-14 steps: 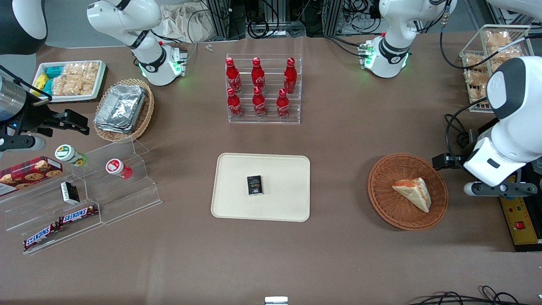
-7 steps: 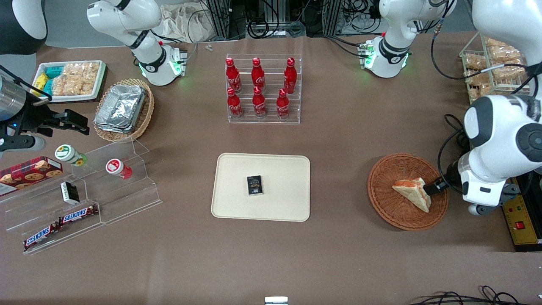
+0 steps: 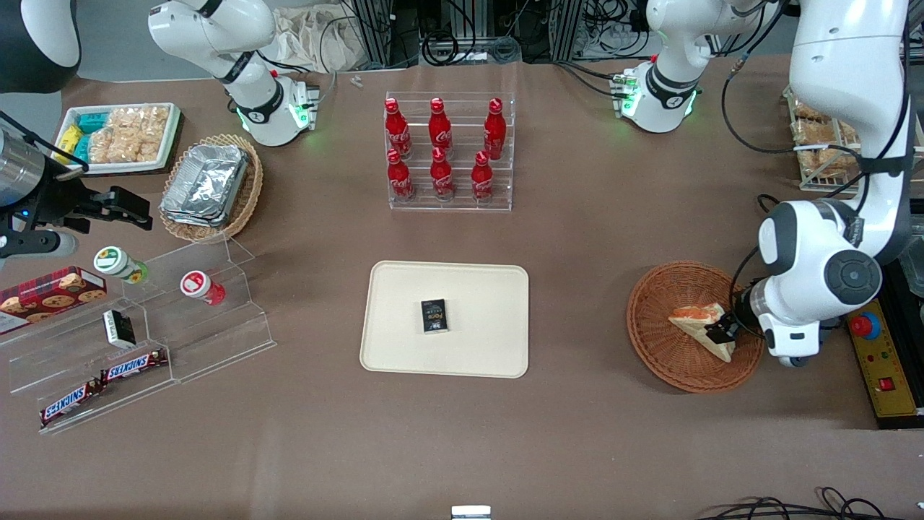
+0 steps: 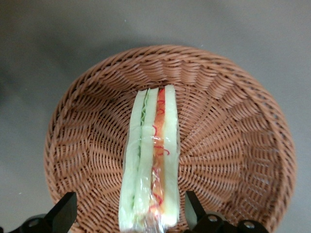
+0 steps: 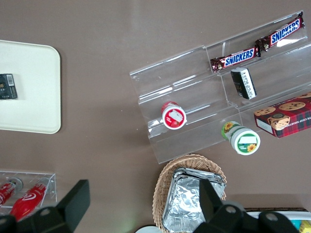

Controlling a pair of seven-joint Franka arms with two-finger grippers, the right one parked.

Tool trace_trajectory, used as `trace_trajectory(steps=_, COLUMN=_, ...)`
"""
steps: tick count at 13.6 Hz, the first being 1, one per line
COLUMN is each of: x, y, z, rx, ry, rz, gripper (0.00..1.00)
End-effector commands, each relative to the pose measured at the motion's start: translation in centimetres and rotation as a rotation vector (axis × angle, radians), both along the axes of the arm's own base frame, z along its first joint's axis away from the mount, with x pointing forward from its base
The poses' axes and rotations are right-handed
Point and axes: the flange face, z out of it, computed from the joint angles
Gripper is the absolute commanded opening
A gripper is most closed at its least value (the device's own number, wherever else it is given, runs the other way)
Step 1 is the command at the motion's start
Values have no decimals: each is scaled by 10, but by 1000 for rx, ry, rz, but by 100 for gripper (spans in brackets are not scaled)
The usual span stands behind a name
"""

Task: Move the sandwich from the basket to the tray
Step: 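Close the left gripper on the wrapped sandwich and lift it, then carry the sandwich with the left gripper over to the cream tray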

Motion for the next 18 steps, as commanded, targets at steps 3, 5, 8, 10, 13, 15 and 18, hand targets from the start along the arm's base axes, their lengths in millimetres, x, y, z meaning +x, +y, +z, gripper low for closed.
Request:
trace_trajectory(steps=3, x=-11, y=3, z=-39, rx=4, ry=-10, rz=94, gripper=100)
trace_trajectory(steps=5, x=0, y=0, z=-40, rx=-5, ry=-36, rz=143, gripper=74)
trace_trajectory(steps=8, x=5, y=-10, z=-42, rx=10, ry=-42, rz=182, gripper=0)
trace_trajectory(steps=10, x=6, y=-13, z=-36, rx=30, ry=-26, rz=110, gripper=0)
trace_trajectory(steps=13, x=21, y=-13, z=14, rx=43, ry=39, rz=50, gripper=0)
trace_trajectory(steps=15, x=33, y=-29, z=64, rx=36, ry=95, rz=-43, gripper=0)
trace_trajectory(steps=18, x=48, y=-70, z=152, rx=-9, ry=109, rz=-168, gripper=0)
